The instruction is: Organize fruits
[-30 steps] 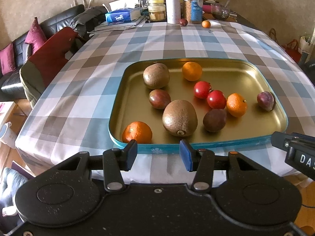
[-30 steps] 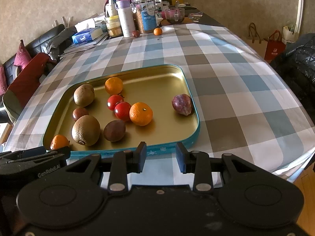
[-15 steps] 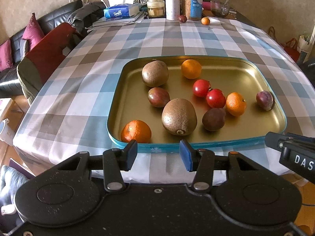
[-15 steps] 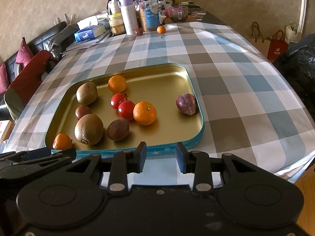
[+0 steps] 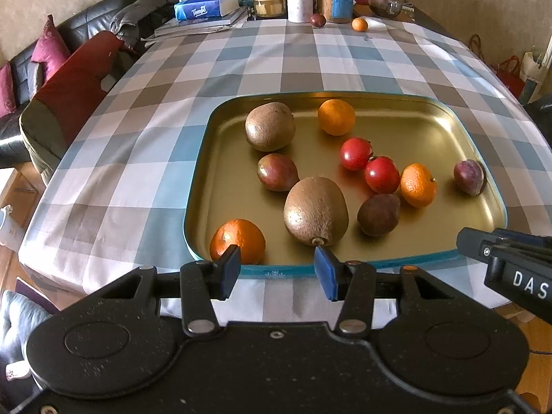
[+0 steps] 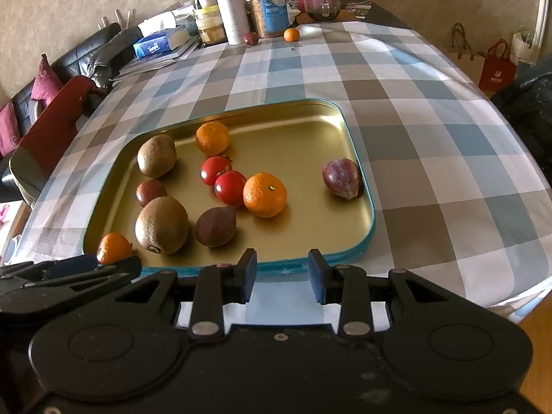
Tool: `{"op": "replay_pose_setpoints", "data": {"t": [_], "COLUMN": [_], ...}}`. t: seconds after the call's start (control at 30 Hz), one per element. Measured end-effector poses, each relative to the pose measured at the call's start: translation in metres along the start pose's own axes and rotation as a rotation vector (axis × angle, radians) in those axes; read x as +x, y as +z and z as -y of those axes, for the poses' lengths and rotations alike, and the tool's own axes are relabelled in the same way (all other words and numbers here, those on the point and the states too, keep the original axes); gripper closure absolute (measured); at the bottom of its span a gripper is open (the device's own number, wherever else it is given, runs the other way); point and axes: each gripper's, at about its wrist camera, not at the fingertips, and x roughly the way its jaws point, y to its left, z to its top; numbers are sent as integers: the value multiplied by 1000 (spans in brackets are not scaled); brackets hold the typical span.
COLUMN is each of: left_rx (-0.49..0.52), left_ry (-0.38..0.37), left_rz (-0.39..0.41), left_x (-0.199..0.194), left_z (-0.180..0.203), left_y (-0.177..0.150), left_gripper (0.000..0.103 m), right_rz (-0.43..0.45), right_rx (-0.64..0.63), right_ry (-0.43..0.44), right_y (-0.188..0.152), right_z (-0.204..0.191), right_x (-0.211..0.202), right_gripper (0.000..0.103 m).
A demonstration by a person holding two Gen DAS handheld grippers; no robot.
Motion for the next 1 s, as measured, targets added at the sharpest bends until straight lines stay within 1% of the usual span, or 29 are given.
{"op": "replay_pose_setpoints", "data": {"t": [0.17, 0.67, 1.0], "left_rx": [-2, 28, 53], "left_ry": [4, -19, -34], "left_rz": [-10, -62, -92], "left_x": [2, 14, 21], "left_z": [-2, -3, -1], "left_y": [7, 26, 35], "left_gripper": [48, 48, 48], "right_rz": [-3, -84, -136], "right_rx": [-12, 0, -9], "right_ry": [-7, -33, -20], "right_y": [9, 30, 42], "right_z": [-4, -2, -6], "right_x": [2, 23, 34], "right_gripper": [67, 67, 67]}}
